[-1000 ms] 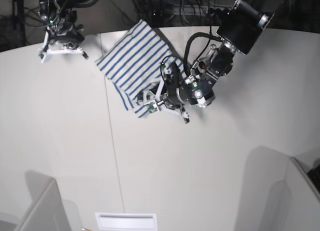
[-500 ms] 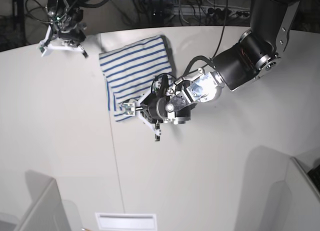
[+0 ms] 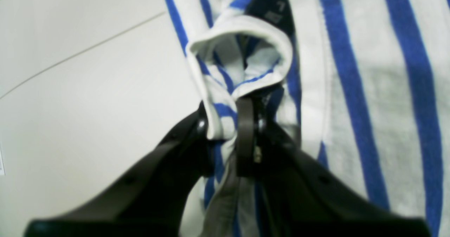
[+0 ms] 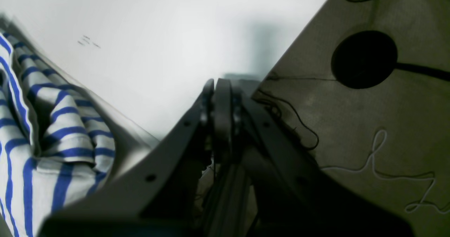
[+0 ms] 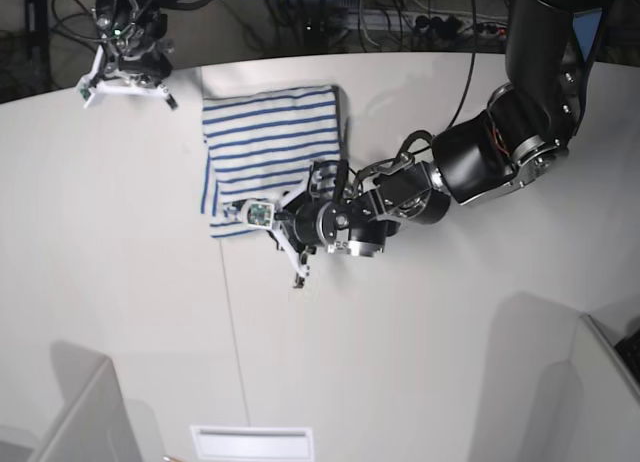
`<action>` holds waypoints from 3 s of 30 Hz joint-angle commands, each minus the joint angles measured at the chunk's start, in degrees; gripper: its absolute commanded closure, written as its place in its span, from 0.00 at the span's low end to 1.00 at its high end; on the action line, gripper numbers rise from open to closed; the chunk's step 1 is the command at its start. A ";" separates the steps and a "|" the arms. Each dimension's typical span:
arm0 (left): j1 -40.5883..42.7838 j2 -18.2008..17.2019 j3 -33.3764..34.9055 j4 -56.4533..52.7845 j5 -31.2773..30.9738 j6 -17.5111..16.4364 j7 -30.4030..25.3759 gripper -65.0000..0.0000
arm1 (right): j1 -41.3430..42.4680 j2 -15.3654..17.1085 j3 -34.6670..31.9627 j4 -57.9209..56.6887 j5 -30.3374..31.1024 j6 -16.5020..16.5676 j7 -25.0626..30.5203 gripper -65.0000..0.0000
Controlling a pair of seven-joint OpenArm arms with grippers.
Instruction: Fold the T-shirt properly
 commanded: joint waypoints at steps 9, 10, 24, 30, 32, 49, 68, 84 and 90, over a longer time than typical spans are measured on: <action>-0.76 3.69 0.66 -6.16 2.71 -9.17 4.25 1.00 | 1.01 0.25 -0.14 0.86 -0.31 0.16 0.99 1.00; -0.84 3.95 0.66 -6.16 2.62 -9.17 4.25 1.00 | 1.01 0.25 -0.14 0.86 -0.31 0.16 0.99 1.00; -1.55 7.29 -10.24 -5.99 2.62 -9.17 4.60 0.78 | 2.41 0.60 -0.23 0.86 -0.31 0.16 0.73 1.00; -2.51 8.43 -13.32 -5.99 2.54 -9.17 4.60 0.19 | 2.94 0.69 -2.08 0.86 -0.31 0.16 0.73 1.00; -2.87 8.87 -15.43 -5.90 2.54 -9.26 4.60 0.14 | 3.38 0.69 -3.40 0.86 -0.31 0.16 0.73 1.00; 17.27 0.17 -54.02 32.96 2.54 -9.26 20.60 0.64 | 3.91 7.81 -4.63 0.95 -0.40 4.11 10.84 1.00; 74.85 -6.34 -86.64 42.10 2.80 -8.90 -32.85 1.00 | -13.32 1.04 -4.28 -3.00 -31.17 35.06 59.81 1.00; 90.41 -6.34 -78.81 -0.54 3.24 -8.73 -68.19 1.00 | -24.75 1.57 -11.49 -46.35 -31.60 34.97 86.36 1.00; 78.28 -4.58 -70.11 -31.31 3.15 -5.21 -69.07 1.00 | -12.97 1.39 -19.13 -69.82 -31.60 34.97 86.36 1.00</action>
